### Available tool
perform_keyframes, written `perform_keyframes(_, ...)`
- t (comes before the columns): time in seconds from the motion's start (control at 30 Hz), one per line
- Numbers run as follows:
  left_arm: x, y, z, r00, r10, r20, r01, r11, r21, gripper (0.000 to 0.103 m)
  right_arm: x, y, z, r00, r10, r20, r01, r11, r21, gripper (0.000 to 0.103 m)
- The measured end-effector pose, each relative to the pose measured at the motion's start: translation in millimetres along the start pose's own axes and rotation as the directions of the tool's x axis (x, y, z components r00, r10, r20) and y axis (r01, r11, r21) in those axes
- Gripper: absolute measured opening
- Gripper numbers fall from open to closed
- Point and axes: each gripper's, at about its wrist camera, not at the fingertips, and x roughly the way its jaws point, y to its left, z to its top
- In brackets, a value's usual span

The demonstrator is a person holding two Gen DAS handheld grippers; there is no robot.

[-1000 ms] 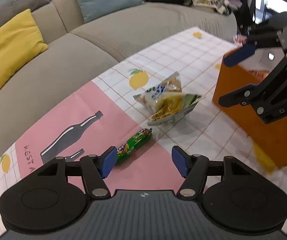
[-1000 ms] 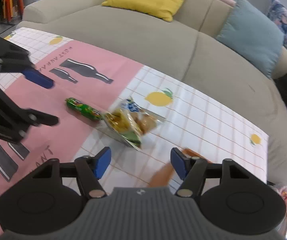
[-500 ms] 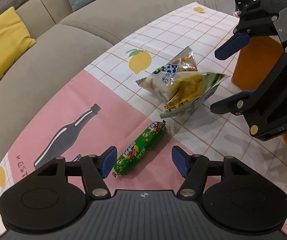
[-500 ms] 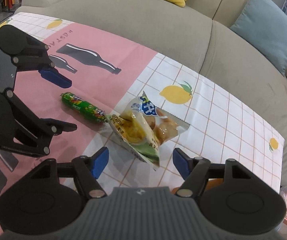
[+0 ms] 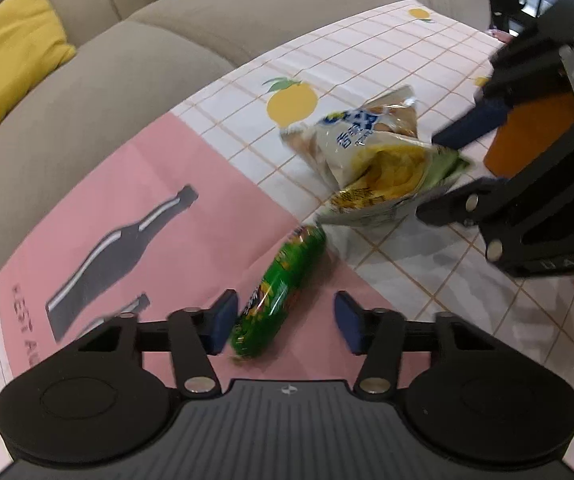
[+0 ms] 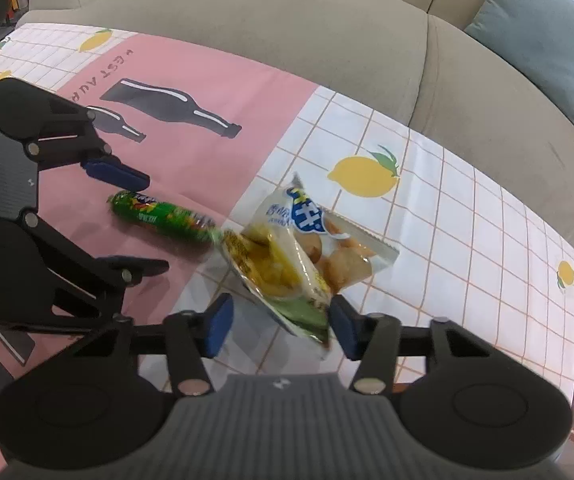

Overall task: Organize snacks
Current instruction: 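Grasp the green sausage stick with the left tool while the right tool grasps the clear chip bag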

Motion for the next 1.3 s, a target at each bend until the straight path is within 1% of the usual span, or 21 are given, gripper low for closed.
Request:
perform_keyframes(0.03, 0, 1, -1, 1.0, -0.004, -0.009, 0.004, 1.0, -0.021, 0.037, 1, 1, 0, 1.0, 0.005, -0.005, -0.005, 1.0, 0.005, 0.027)
perform_keyframes(0.07, -1, 4, -3, 1.0, -0.015, -0.02, 0.014, 0.999, -0.051, 0.026, 1, 2, -1, 1.0, 0.014, -0.007, -0.014, 1.0, 0.011, 0.026)
perform_keyframes(0.1, -1, 6, -6, 0.999, -0.031, -0.03, 0.028, 0.996, -0.083, 0.025, 0, 3, -2, 1.0, 0.021, -0.003, -0.021, 1.0, 0.022, 0.024)
perform_keyframes(0.13, -2, 8, -9, 0.999, -0.045, -0.029, 0.041, 0.992, -0.123, 0.025, -1, 4, -3, 1.0, 0.022, 0.001, -0.022, 0.999, 0.028, 0.02)
perform_keyframes(0.17, -3, 10, -12, 0.998, -0.054, -0.027, 0.049, 0.986, -0.157, 0.025, -2, 6, -5, 1.0, 0.023, 0.006, -0.024, 0.999, 0.035, 0.018)
perform_keyframes(0.23, -7, 11, -19, 0.998, -0.064, -0.026, 0.056, 0.972, -0.23, 0.025, -6, 9, -10, 0.999, 0.038, 0.019, -0.039, 0.998, 0.054, 0.014)
perform_keyframes(0.27, -10, 10, -23, 0.998, -0.062, -0.03, 0.052, 0.961, -0.271, 0.025, -9, 11, -13, 0.999, 0.046, 0.025, -0.048, 0.997, 0.066, 0.013)
perform_keyframes(0.33, -16, 8, -32, 0.997, -0.062, -0.036, 0.046, 0.936, -0.35, 0.025, -16, 17, -21, 0.998, 0.059, 0.037, -0.062, 0.994, 0.091, 0.012)
perform_keyframes(0.4, -25, 3, -46, 0.996, -0.076, -0.046, 0.048, 0.897, -0.439, 0.025, -25, 26, -31, 0.996, 0.068, 0.05, -0.073, 0.992, 0.105, 0.012)
perform_keyframes(0.43, -29, 1, -51, 0.996, -0.08, -0.05, 0.047, 0.883, -0.467, 0.025, -30, 31, -38, 0.996, 0.071, 0.056, -0.077, 0.991, 0.111, 0.012)
perform_keyframes(0.53, -43, -13, -71, 0.995, -0.082, -0.062, 0.036, 0.843, -0.537, 0.024, -43, 47, -60, 0.995, 0.07, 0.07, -0.079, 0.987, 0.137, 0.011)
perform_keyframes(0.7, -61, -34, -100, 0.995, -0.075, -0.068, 0.018, 0.793, -0.609, 0.024, -69, 69, -102, 0.993, 0.057, 0.108, -0.074, 0.984, 0.159, 0.011)
perform_keyframes(0.77, -69, -43, -110, 0.995, -0.073, -0.072, 0.012, 0.777, -0.629, 0.024, -79, 77, -117, 0.992, 0.044, 0.119, -0.062, 0.986, 0.153, 0.011)
perform_keyframes(0.8, -73, -47, -115, 0.995, -0.069, -0.073, 0.007, 0.772, -0.635, 0.024, -83, 80, -125, 0.992, 0.037, 0.123, -0.055, 0.987, 0.153, 0.011)
perform_keyframes(0.87, -80, -56, -123, 0.995, -0.059, -0.08, -0.005, 0.771, -0.637, 0.025, -91, 86, -140, 0.991, 0.025, 0.13, -0.045, 0.987, 0.152, 0.012)
perform_keyframes(1.07, -91, -75, -138, 0.993, -0.061, -0.104, -0.016, 0.784, -0.62, 0.025, -111, 107, -175, 0.992, -0.002, 0.125, -0.018, 0.987, 0.162, 0.013)
perform_keyframes(1.13, -93, -75, -141, 0.994, -0.066, -0.093, -0.006, 0.782, -0.624, 0.025, -113, 113, -183, 0.991, -0.012, 0.137, -0.01, 0.988, 0.152, 0.017)
perform_keyframes(1.2, -94, -75, -144, 0.995, -0.067, -0.076, 0.006, 0.783, -0.622, 0.025, -116, 118, -190, 0.985, -0.025, 0.171, 0.003, 0.992, 0.128, 0.018)
perform_keyframes(1.23, -95, -74, -145, 0.995, -0.067, -0.067, 0.01, 0.779, -0.627, 0.026, -118, 120, -192, 0.982, -0.031, 0.186, 0.01, 0.993, 0.116, 0.021)
perform_keyframes(1.27, -96, -74, -145, 0.996, -0.064, -0.059, 0.013, 0.775, -0.631, 0.03, -121, 122, -194, 0.978, -0.043, 0.204, 0.022, 0.995, 0.101, 0.025)
perform_keyframes(1.3, -97, -73, -146, 0.997, -0.061, -0.051, 0.015, 0.773, -0.634, 0.032, -123, 121, -194, 0.974, -0.05, 0.223, 0.031, 0.996, 0.088, 0.037)
